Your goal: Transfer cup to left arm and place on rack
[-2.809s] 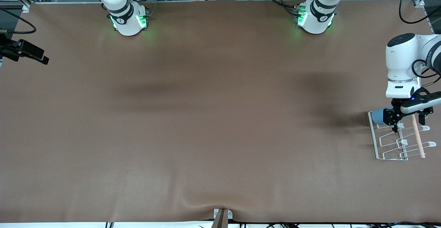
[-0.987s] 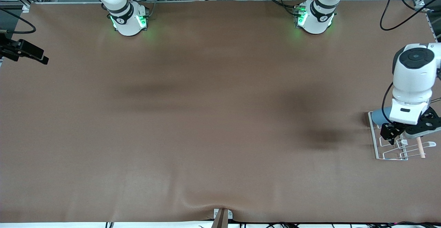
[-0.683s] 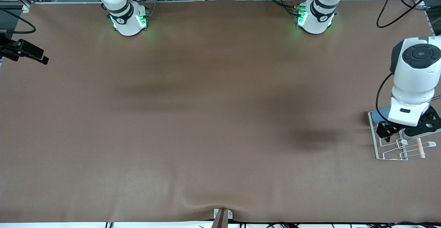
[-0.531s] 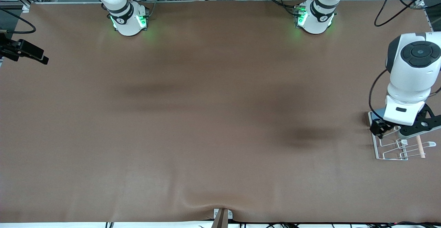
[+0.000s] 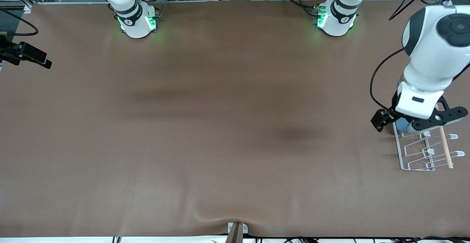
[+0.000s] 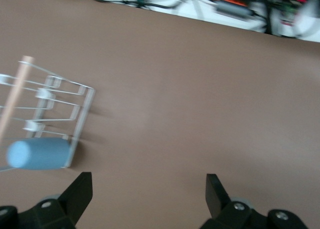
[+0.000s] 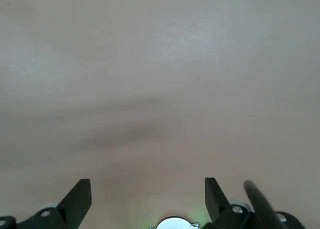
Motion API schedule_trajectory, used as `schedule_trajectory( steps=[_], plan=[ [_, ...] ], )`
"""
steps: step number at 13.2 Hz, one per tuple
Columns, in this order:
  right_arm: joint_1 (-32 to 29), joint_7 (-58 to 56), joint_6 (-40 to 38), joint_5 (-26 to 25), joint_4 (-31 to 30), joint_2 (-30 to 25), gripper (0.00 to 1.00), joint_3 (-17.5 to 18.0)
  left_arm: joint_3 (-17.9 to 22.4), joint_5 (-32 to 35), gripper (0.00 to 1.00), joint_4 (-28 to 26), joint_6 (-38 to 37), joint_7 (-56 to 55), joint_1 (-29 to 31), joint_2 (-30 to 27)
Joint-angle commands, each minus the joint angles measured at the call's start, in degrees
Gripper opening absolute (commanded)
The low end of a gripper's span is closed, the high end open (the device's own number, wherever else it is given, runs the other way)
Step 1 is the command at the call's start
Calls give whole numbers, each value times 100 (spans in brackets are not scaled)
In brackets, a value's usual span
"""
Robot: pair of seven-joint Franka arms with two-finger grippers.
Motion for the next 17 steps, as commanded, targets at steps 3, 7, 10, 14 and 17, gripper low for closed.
schedule_trajectory(
  steps=[3, 7, 10, 14, 17],
  plan=[
    [-115, 62, -67, 66, 110, 37, 100, 77, 157, -1292, 100, 51, -133, 1382, 102, -466],
    [-115, 53, -67, 66, 110, 37, 100, 77, 822, -1293, 100, 60, -396, 1558, -529, -704],
    [-115, 53, -67, 66, 110, 37, 100, 77, 1580, -1310, 100, 121, -668, 1946, -1137, -792],
    [-115, 53, -67, 66, 110, 37, 100, 77, 1581, -1310, 100, 402, -1238, 1902, -1217, -818],
    [-115, 53, -67, 66, 110, 37, 100, 77, 1590, -1310, 100, 420, -1337, 1963, -1208, -792]
  ],
)
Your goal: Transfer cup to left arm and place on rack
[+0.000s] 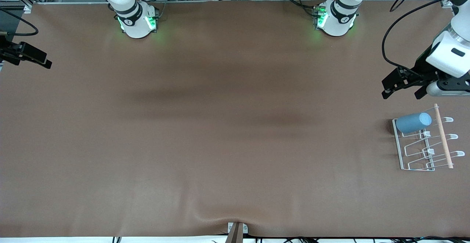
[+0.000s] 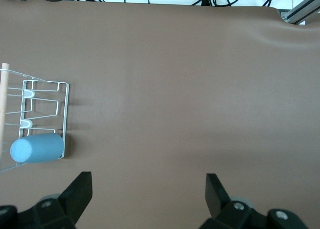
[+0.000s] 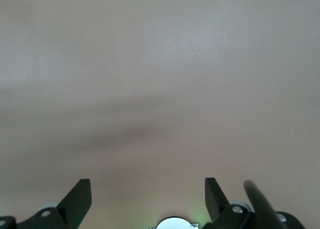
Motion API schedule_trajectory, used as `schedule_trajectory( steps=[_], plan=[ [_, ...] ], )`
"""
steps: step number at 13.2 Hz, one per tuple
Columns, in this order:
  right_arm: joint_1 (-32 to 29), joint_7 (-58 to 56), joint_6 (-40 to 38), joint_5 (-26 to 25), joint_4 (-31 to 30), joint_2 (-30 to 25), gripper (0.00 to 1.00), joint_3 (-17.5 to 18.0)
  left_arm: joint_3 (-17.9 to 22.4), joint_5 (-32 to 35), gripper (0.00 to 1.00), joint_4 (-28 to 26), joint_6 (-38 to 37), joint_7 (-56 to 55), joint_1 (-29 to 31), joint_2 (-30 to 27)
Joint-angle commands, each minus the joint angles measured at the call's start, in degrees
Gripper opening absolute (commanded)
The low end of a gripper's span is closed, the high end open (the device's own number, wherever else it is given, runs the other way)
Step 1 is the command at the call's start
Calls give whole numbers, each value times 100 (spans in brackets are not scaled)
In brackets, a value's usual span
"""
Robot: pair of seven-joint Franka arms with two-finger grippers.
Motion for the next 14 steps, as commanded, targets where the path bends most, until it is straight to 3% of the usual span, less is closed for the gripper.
schedule_trajectory(
  steps=[1, 14],
  plan=[
    [-115, 53, -67, 66, 109, 37, 100, 75, 88, -103, 100, 63, -145, 24, -27, -4],
    [-115, 53, -67, 66, 109, 37, 100, 75, 176, 3, 100, 142, -189, 586, 131, -13]
  ],
)
